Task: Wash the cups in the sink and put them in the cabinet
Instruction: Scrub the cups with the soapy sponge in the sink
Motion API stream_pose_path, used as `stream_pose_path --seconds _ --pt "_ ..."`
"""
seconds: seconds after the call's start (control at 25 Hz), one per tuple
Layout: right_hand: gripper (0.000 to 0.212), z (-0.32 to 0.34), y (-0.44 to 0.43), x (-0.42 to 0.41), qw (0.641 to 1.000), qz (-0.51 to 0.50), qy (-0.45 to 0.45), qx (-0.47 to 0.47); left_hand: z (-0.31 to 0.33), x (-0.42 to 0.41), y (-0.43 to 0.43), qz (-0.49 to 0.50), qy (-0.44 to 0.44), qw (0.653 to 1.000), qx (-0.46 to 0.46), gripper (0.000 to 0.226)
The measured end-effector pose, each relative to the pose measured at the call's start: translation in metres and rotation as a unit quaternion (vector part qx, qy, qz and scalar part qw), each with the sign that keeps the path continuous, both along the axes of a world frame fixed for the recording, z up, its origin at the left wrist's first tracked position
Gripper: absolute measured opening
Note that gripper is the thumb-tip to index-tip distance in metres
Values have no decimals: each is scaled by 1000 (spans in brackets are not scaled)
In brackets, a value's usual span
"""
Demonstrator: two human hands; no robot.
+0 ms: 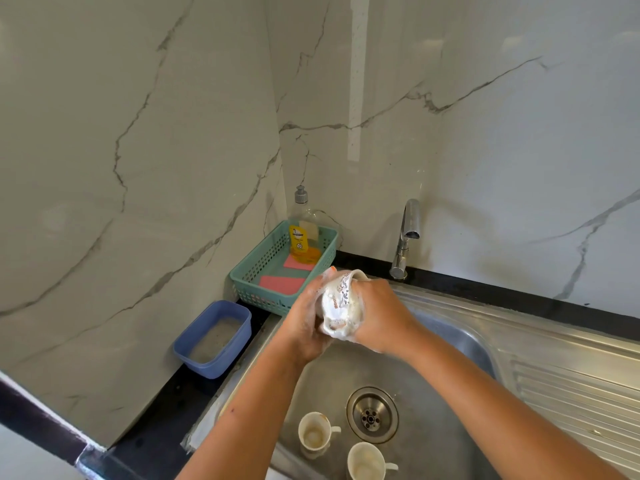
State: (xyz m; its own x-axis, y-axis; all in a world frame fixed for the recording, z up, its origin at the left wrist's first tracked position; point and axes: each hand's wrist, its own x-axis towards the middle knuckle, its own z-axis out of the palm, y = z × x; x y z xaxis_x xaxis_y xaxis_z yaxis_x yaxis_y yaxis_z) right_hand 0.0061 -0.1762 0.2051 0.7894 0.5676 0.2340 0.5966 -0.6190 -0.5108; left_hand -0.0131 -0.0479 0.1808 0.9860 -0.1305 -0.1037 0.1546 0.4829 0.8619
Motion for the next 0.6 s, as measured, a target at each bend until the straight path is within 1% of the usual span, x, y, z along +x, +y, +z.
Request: stream_pose_path --seconds 0.04,0.08,0.16,0.24,0.28,0.32,0.44,0.52,0.6 --pt "43 2 -1 0 1000 -6 15 27 0 1 2 -14 -12 1000 14 36" --pt "42 5 -3 0 998 -10 37 58 0 2 1 -17 -20 999 27 42" --pt "41 12 -8 0 991 -24 71 109 -1 9 -2 26 -20 999 42 66" --pt "29 13 -14 -1 982 -56 67 166 -2 14 -3 93 -17 995 24 83" --pt "19 13 -16 -3 978 -67 64 187 -1 15 -3 125 -20 992 9 84" --pt "14 13 -18 -6 974 -71 75 202 1 15 -3 157 -26 987 -6 79" --pt "20 16 -14 -19 950 -95 174 241 8 11 -9 225 -47 973 -3 55" --pt "21 21 -11 -25 927 -113 256 250 9 10 -16 254 -70 964 22 54" --pt "30 22 -8 -27 894 -88 349 266 8 9 -21 289 -87 952 46 50"
